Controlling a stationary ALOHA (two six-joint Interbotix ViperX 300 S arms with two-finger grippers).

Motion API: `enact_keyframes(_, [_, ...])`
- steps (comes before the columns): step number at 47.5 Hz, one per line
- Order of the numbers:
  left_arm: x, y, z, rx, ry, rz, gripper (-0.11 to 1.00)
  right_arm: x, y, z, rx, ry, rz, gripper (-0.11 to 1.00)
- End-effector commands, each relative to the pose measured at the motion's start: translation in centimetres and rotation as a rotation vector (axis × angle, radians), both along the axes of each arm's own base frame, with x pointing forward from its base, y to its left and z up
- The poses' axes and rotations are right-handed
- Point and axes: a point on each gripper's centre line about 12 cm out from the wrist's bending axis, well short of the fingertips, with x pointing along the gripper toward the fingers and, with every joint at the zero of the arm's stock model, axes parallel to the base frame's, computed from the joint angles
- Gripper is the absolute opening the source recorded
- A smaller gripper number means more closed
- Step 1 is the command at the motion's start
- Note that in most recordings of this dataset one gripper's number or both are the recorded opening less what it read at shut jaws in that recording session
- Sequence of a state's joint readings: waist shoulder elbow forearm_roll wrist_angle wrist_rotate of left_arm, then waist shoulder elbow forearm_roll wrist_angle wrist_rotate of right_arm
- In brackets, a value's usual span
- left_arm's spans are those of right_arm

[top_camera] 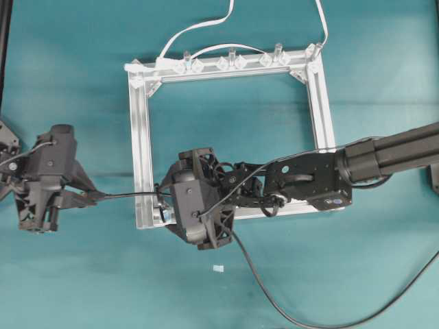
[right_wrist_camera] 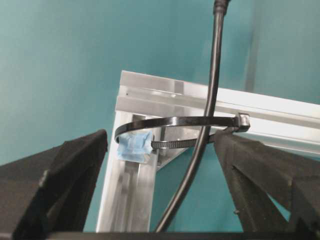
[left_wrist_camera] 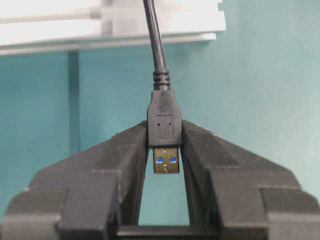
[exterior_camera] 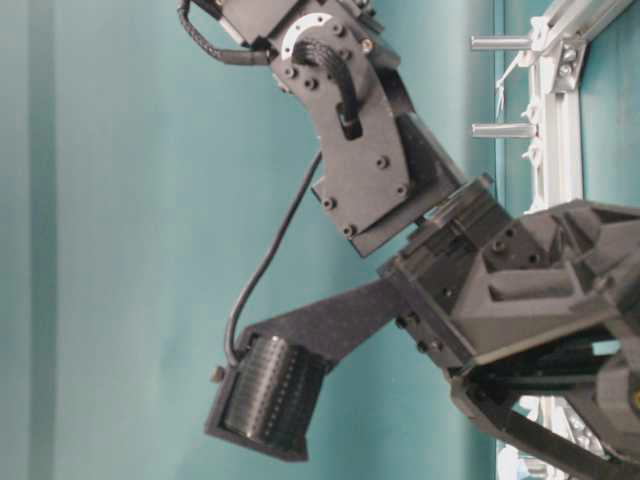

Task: Insert the wire through the string loop located on the left side.
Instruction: 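Open the right gripper and pull the cable leftward with left gripper, then release the USB plug from the left gripper onto the table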

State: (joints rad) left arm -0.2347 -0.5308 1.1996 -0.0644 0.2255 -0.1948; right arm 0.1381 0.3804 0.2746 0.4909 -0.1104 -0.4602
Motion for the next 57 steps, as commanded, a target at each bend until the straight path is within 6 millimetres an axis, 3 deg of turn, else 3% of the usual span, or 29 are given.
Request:
enact_keyframes(1, [-0.17,-0.24,0.36,-0.005,0.001,-0.009,0.21,0.27,-0.25,1.58,-0.001,-0.042,-0.006,0.93])
enact_keyframes(54, [-0.7,-0.65,0.22,-0.002,0.028,-0.031,0.22,0.28,-0.27,1.61,-0.002,-0.045,-0.007,0.93])
enact_keyframes(57, [-0.75,-0.64,0.14,-0.001,0.035,-0.032,0.37,0.28,-0.27,1.61,-0.002,-0.045,-0.007,0.93])
